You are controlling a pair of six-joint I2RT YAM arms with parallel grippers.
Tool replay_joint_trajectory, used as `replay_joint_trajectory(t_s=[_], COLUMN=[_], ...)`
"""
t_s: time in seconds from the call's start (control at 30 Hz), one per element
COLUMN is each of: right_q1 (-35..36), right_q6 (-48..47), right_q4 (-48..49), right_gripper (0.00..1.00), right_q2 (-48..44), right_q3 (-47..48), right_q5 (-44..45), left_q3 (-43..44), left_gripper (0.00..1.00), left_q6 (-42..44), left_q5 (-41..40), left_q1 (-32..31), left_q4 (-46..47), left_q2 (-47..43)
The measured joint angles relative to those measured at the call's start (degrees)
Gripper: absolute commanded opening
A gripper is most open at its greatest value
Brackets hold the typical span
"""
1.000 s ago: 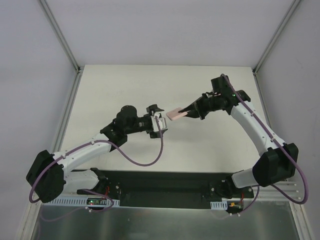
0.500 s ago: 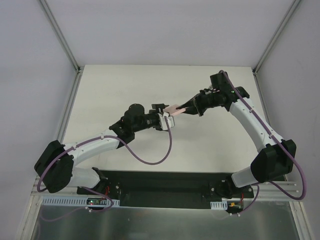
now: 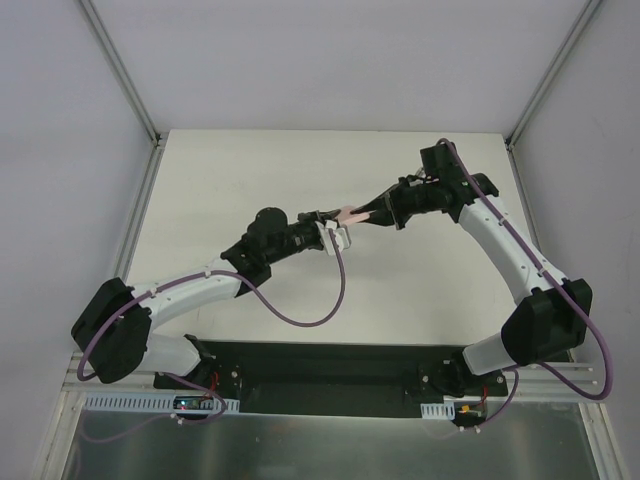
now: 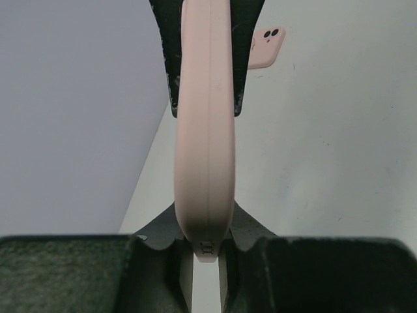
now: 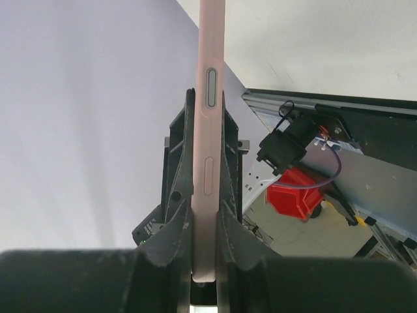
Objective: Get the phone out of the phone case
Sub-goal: Pick up the phone at the center of the board.
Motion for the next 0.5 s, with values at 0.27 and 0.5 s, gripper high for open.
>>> replay_joint_trajectory(t_s=[0.27,0.5], right_q1=[0.3,-1.6], right_q6=[0.3,-0.7], right_q4=[4.3,5.5], right_gripper=[0.44,0.69], right_q2=[0.5,-2.9], right_q3=[0.1,0.1], right_q5=[-0.3,3.9], left_q3=[-2.9,-4.1], left_gripper=[0.00,0.00], left_q6=[-2.4,-6.1], left_q5=[-2.6,-3.2], left_q1=[0.0,0.0], left_q4=[2.4,0.9], left_q2=[-1.4,-2.4])
